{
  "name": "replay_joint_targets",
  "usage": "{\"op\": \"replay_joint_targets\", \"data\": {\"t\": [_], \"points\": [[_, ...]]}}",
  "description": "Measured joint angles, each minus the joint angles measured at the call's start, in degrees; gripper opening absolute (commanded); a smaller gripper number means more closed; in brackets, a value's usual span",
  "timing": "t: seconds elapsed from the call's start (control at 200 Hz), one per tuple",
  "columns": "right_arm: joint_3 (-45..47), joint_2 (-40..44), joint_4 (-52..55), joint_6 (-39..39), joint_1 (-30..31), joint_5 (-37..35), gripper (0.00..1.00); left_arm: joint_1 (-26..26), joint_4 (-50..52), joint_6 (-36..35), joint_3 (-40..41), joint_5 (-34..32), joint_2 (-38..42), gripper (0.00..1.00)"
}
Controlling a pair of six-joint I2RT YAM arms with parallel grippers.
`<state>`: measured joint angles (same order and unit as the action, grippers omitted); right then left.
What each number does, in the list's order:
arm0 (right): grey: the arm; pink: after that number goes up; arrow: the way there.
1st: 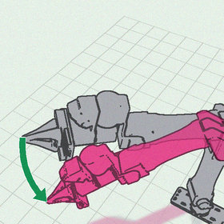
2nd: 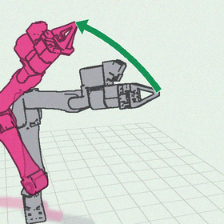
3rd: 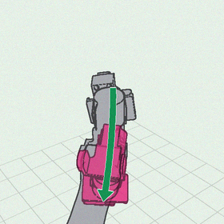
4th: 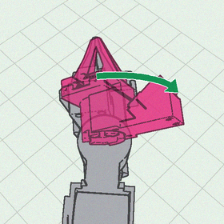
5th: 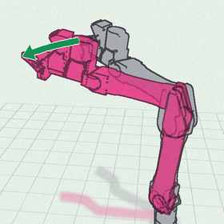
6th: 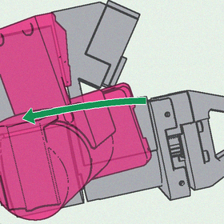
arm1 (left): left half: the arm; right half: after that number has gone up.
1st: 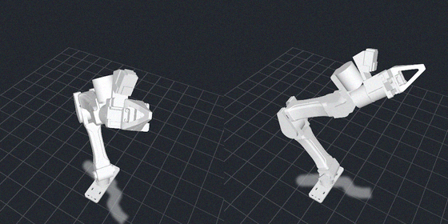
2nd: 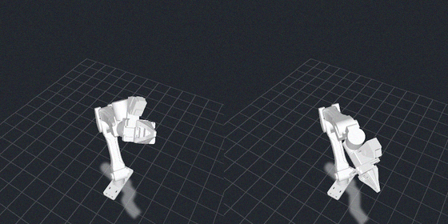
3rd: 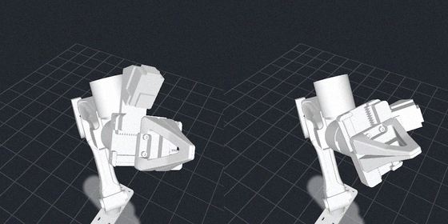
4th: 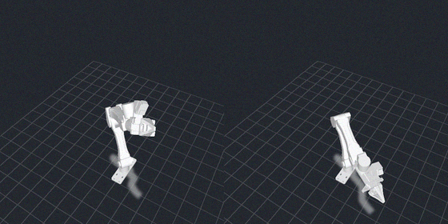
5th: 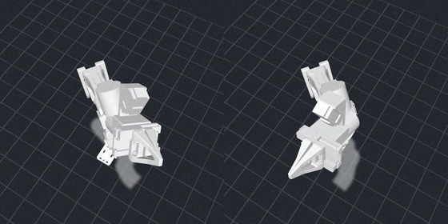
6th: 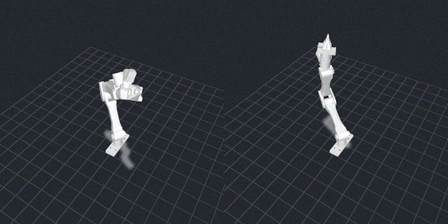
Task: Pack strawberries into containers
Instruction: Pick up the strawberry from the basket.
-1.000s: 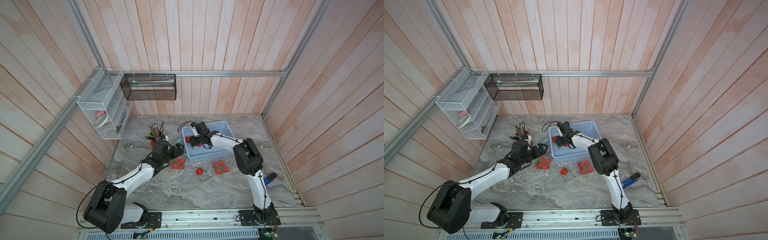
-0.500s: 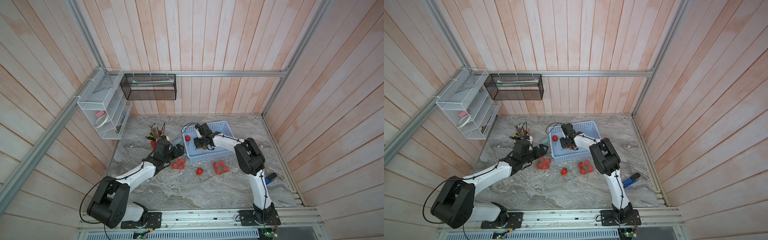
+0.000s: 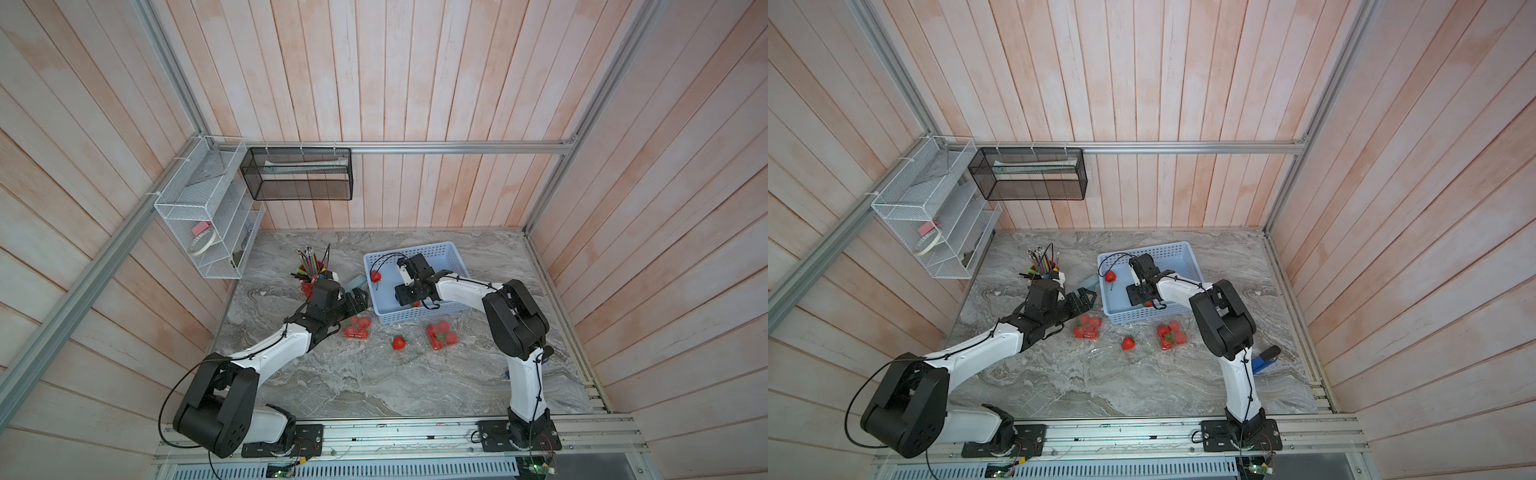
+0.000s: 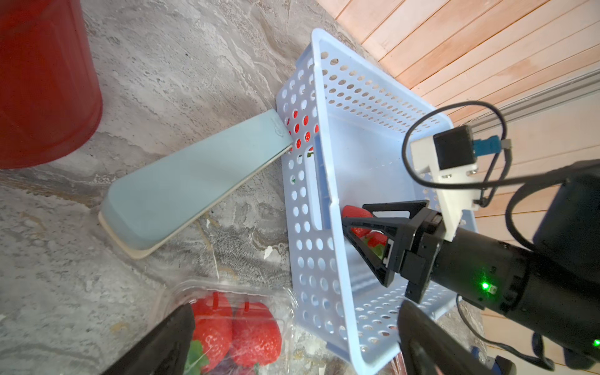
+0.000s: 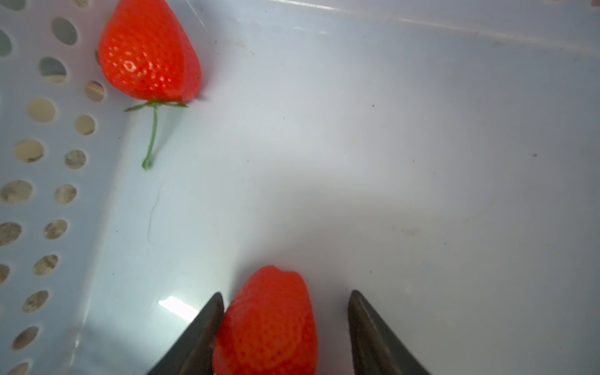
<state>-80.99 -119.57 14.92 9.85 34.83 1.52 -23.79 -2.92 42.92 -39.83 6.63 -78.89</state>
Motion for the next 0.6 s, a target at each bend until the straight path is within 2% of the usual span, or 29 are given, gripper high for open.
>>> {"op": "replay_joint_targets", "data": {"t": [0.435,0.6], "points": [[-1.05,0.02,3.21,0.90,0.00,-0.09,0.31,0.00,0.39,-0.02,0.00,-0.02,1.51,0.99],[-1.16,1.03,4.52,1.25,0.00,0.07,0.28,0.00,0.61,-0.02,0.00,-0.02,2.12,0.99]]}}
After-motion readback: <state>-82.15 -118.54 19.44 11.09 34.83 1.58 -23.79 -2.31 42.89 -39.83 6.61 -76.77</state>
